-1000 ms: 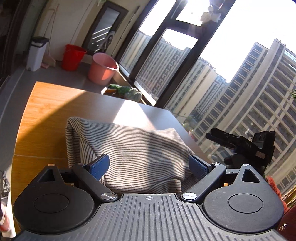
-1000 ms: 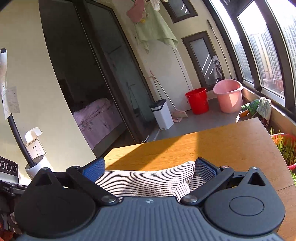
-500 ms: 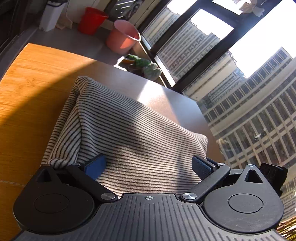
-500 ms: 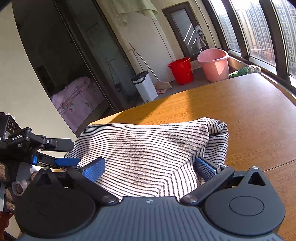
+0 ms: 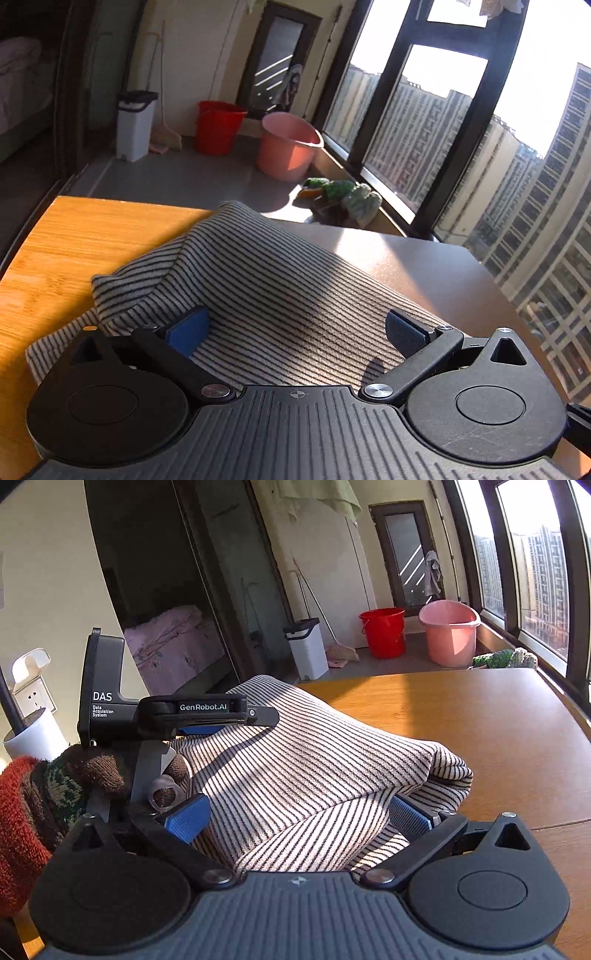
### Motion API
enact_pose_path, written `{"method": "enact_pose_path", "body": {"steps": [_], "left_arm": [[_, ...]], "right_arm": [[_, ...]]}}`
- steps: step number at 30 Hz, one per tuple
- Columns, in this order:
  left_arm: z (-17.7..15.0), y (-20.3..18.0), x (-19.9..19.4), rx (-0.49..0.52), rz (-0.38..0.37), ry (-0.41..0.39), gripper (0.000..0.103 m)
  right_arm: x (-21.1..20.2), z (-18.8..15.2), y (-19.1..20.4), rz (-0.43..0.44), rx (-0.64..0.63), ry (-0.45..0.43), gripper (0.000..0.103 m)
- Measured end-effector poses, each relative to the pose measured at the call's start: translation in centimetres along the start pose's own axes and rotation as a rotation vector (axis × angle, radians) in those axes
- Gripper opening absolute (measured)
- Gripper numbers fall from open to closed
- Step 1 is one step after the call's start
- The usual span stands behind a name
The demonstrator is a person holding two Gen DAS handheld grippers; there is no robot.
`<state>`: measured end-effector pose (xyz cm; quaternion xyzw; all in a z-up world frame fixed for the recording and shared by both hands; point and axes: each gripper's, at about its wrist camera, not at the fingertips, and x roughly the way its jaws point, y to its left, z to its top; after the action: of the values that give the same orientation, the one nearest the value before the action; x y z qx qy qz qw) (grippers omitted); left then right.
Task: Fold clothes
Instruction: 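Smooth the folded shirt with the left tool while the right tool presses it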
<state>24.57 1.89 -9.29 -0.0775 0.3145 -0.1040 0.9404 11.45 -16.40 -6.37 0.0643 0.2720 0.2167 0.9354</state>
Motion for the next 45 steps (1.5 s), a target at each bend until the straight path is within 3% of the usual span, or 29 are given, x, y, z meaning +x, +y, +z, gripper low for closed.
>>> {"method": "enact_pose_path", "body": {"steps": [3,5,7,8,11,15,25,30,33,35,37,40,43,45], "left_arm": [[-0.5,-1.2,-0.1,0.069,0.041,-0.014,0.103],[-0.3,-1.3,0.0,0.063,0.042,-0.013,0.103],[-0.2,-1.3,0.0,0.063,0.039,-0.016,0.103],[-0.2,-1.3,0.0,0.062,0.037,-0.017,0.103],[-0.3,-1.1,-0.4,0.059,0.028,-0.019,0.103],[-0.7,-0.4,-0.8,0.081,0.019,-0.014,0.103],[0.3,0.4,0.4,0.169,-0.024,-0.006,0.103],[0.8,1.6,0.1,0.196,-0.035,-0.029,0.103],[0.3,3.1,-2.0,0.141,-0.042,-0.018,0.103],[-0.5,4.2,-4.2,0.042,-0.079,0.019,0.103],[-1.6,5.2,-5.6,-0.045,-0.155,0.088,0.103],[-3.1,6.6,-7.5,-0.167,-0.274,0.194,0.1],[-4.2,6.5,-8.8,-0.11,-0.286,0.219,0.086],[-4.4,6.0,-8.7,-0.064,-0.273,0.217,0.084]], "right_arm": [[-1.0,1.8,-0.6,-0.064,-0.062,-0.076,0.101],[-0.5,3.0,-1.3,-0.074,-0.072,-0.073,0.073],[0.8,3.5,-1.8,-0.07,-0.052,-0.038,0.058],[1.6,3.6,-2.0,-0.068,-0.045,-0.02,0.055],[4.8,2.4,-2.2,-0.054,-0.029,0.082,0.056],[5.9,0.6,-0.3,-0.082,-0.093,0.075,0.067],[2.8,-1.9,4.4,-0.012,-0.121,0.111,0.079],[0.5,-2.2,6.0,0.094,-0.163,0.141,0.08],[-1.2,-1.5,5.5,0.094,-0.193,0.102,0.076],[-1.8,-1.0,5.1,0.07,-0.228,0.069,0.055],[-1.1,-0.4,4.5,0.067,-0.222,0.084,0.044],[0.7,-0.7,3.9,0.067,-0.22,0.131,0.043],[1.8,-1.7,3.7,0.064,-0.224,0.138,0.046],[1.7,-1.7,3.3,0.07,-0.2,0.131,0.048]]}}
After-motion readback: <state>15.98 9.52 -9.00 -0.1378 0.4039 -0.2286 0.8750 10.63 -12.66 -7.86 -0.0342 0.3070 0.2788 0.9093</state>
